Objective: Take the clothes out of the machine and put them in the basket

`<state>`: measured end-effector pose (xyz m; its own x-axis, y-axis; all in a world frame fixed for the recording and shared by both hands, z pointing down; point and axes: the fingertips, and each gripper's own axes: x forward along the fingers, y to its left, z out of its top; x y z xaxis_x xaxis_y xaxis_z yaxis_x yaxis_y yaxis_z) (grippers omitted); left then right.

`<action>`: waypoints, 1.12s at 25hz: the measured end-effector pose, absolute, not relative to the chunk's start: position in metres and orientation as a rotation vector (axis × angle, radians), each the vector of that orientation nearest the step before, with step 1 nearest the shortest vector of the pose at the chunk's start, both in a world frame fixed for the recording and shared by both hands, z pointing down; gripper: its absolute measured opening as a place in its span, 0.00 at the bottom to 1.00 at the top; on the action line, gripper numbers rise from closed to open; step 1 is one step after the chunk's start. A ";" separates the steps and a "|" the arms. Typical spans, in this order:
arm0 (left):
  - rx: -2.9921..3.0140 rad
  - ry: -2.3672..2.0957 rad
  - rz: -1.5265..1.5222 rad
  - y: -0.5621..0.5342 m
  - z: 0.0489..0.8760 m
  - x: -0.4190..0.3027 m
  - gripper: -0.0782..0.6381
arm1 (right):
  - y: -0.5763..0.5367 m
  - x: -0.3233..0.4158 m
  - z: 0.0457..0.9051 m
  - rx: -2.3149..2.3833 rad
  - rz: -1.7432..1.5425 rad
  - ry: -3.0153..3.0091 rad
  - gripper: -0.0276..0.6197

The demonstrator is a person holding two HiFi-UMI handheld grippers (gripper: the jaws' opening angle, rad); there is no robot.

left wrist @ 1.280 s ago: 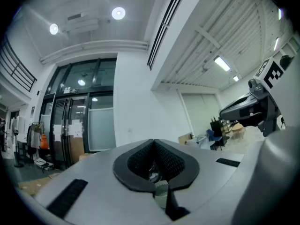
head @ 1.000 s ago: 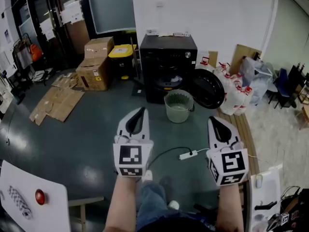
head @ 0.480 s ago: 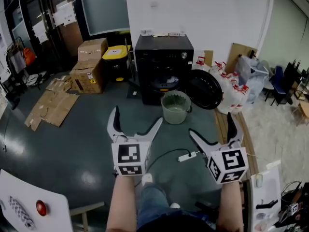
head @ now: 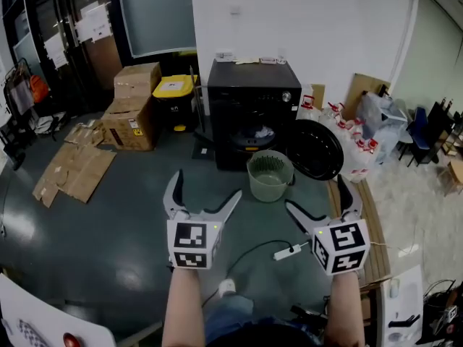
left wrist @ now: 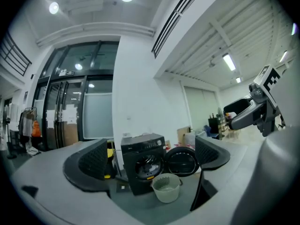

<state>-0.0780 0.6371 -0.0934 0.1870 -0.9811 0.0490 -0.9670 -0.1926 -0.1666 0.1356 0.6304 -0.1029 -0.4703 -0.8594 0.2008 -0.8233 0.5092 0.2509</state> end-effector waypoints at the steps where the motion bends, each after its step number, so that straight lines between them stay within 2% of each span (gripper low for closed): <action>1: -2.347 1.933 -0.216 0.625 -0.092 -0.089 0.90 | 0.620 0.124 -0.102 1.398 -0.173 -2.458 0.91; 7: -2.382 1.907 -0.212 0.561 -0.092 -0.144 0.90 | 0.569 0.054 -0.102 1.339 -0.247 -2.466 0.89; 12: -2.435 1.924 -0.169 0.520 -0.084 -0.174 0.90 | 0.537 0.025 -0.094 1.351 -0.217 -2.425 0.89; 17: -2.490 1.889 -0.102 0.490 -0.092 -0.177 0.90 | 0.514 0.017 -0.087 1.378 -0.160 -2.417 0.88; 28: -2.508 1.884 -0.199 0.444 -0.069 -0.171 0.90 | 0.457 0.034 -0.082 1.477 -0.159 -2.387 0.83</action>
<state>-0.1706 0.4440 -0.0687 0.2735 -0.9564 0.1022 -0.9567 -0.2815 -0.0743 0.0342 0.4573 -0.0822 -0.4091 -0.8862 0.2175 -0.8496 0.4569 0.2636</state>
